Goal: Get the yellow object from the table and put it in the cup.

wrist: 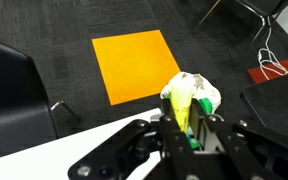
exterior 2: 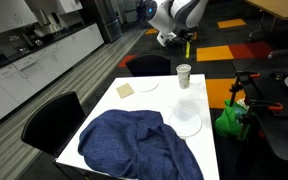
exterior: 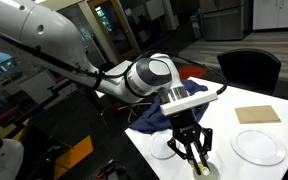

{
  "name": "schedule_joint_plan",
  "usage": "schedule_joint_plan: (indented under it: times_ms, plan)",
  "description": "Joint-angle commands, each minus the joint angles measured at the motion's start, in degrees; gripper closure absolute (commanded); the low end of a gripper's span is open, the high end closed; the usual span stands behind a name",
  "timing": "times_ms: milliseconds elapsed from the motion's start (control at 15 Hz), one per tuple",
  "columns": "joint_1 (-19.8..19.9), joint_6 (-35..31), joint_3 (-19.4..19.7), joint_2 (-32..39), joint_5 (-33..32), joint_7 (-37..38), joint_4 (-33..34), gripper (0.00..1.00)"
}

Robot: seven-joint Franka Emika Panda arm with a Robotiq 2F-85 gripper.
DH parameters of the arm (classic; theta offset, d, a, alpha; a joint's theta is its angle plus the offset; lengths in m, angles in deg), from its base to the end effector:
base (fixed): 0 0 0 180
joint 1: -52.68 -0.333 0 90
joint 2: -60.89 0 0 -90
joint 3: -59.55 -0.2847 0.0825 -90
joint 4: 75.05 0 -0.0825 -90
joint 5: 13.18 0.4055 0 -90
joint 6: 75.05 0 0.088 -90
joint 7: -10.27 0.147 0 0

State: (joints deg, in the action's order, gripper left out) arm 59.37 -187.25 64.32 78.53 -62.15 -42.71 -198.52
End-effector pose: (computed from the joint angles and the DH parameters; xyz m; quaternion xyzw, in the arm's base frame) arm 0.4915 -0.1810 0.1690 0.7325 0.5408 -0.3774 0.1690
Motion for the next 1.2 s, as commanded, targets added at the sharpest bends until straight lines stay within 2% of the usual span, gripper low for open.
schedule_joint_plan:
  times_ms: [0,600,1133]
  plan:
    - [-0.42,2.81,-0.48,2.80,-0.72,1.59,1.06,0.95]
    - [-0.34,0.08,-0.48,7.14,-4.49,7.06,1.64,0.95]
    - [-0.45,-1.20,-1.68,9.86,-9.06,8.09,2.98,0.95]
